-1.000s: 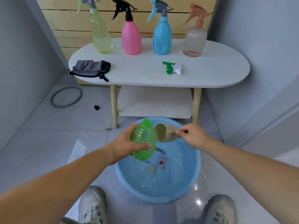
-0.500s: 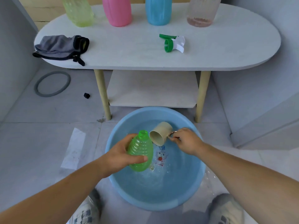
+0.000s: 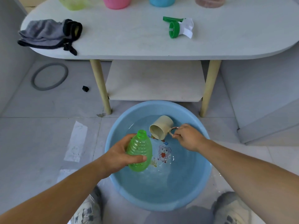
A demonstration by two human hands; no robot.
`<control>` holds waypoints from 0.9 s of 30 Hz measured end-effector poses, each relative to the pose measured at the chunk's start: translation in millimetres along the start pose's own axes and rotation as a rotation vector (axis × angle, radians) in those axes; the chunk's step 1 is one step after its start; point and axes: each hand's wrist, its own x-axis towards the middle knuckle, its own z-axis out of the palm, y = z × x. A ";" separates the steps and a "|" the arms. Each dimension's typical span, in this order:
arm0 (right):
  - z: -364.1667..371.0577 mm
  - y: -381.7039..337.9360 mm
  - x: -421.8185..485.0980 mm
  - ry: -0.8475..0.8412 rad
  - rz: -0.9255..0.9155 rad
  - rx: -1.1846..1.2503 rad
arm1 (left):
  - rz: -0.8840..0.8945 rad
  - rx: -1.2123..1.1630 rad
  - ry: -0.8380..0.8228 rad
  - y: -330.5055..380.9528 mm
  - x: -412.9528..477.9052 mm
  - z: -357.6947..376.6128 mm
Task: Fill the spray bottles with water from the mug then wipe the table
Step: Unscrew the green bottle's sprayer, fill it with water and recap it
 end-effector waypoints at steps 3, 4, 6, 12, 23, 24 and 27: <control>3.9 3.7 1.4 -0.009 0.003 -0.024 | -0.006 0.008 -0.005 -0.9 1.9 1.3; 4.3 3.5 1.6 -0.013 0.003 -0.025 | -0.007 0.011 -0.001 -1.0 2.1 1.1; 4.9 3.6 2.3 -0.018 0.000 -0.024 | -0.009 0.015 0.007 -1.0 2.4 0.8; 5.2 1.0 0.2 -0.034 0.000 -0.042 | -0.014 0.014 0.007 1.2 1.9 2.0; 9.3 0.8 1.5 -0.040 0.014 -0.018 | -0.021 0.020 0.008 1.0 3.0 3.1; 9.7 1.1 1.4 -0.025 0.032 0.020 | -0.021 0.023 0.011 1.2 3.1 2.8; 7.4 -2.2 0.1 0.048 0.134 0.278 | -0.020 0.024 0.021 1.3 2.8 2.0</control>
